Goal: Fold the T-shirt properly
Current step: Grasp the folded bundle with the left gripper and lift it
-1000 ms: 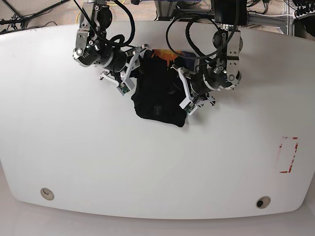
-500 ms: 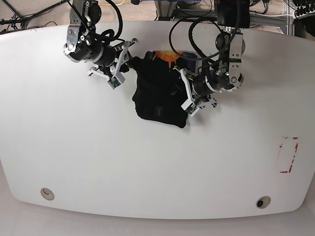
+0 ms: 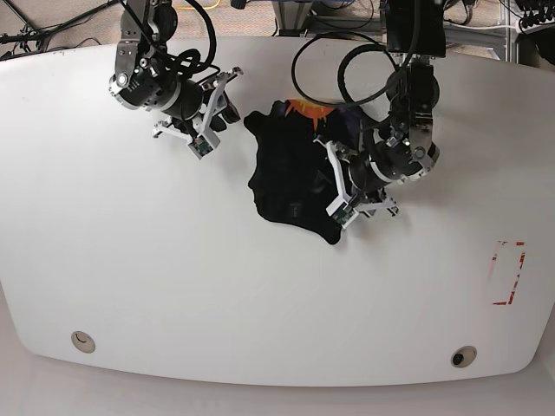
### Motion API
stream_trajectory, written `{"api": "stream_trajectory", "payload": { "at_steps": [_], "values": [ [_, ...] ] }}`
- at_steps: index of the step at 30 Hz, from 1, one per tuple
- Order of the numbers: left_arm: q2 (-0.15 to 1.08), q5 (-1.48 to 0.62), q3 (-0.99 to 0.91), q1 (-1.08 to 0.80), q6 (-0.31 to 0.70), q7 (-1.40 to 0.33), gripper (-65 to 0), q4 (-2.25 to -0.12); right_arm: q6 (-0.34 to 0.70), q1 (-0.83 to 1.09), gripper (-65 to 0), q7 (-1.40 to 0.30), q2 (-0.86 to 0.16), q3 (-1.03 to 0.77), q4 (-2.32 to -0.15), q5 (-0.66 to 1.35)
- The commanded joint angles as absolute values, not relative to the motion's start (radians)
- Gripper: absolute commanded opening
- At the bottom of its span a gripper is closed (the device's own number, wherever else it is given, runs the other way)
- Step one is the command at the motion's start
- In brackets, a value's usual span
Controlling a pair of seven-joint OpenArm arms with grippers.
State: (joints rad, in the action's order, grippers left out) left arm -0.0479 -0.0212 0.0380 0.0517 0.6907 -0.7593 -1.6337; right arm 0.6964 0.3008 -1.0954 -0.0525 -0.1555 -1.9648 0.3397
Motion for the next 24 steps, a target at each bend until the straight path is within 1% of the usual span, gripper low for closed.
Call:
{"api": "stream_trajectory", "payload": {
  "at_steps": [1,4,6,10,13,18,24],
  "values": [
    [-0.077,-0.041,0.042,0.094,0.688,-0.730,-38.2,-1.696,0.698,0.280,-49.8,-1.075,-0.084,-0.157,-1.985,0.351],
    [-0.101,-0.036,0.044,0.111,0.674,-0.730,-36.9,-1.727,0.698,0.274,-49.8,-1.075,-0.099,-0.157,-1.983,0.351],
    [-0.113,-0.036,0.056,0.114,0.616,-0.730,-33.5,-1.744,0.698,0.269,-49.8,-1.075,-0.101,-0.157,-1.983,0.351],
    [-0.114,-0.038,0.122,0.105,0.432,-0.730,-24.6,-1.778,0.698,0.262,-49.8,-1.075,-0.114,-0.157,-1.982,0.351],
    [-0.114,-0.038,0.186,0.082,0.302,-0.723,-21.2,-1.791,0.698,0.263,-49.8,-1.075,-0.122,-0.159,-1.982,0.351],
    [-0.111,-0.038,0.271,0.021,0.113,-0.664,-23.1,-1.794,0.698,0.262,-49.8,-1.075,-0.111,-0.231,-1.980,0.352],
    [-0.081,-0.010,0.371,-0.068,-0.062,-0.516,-23.3,-1.787,0.698,0.252,-49.8,-1.075,-0.094,-0.321,-1.937,0.358]
  ]
}}
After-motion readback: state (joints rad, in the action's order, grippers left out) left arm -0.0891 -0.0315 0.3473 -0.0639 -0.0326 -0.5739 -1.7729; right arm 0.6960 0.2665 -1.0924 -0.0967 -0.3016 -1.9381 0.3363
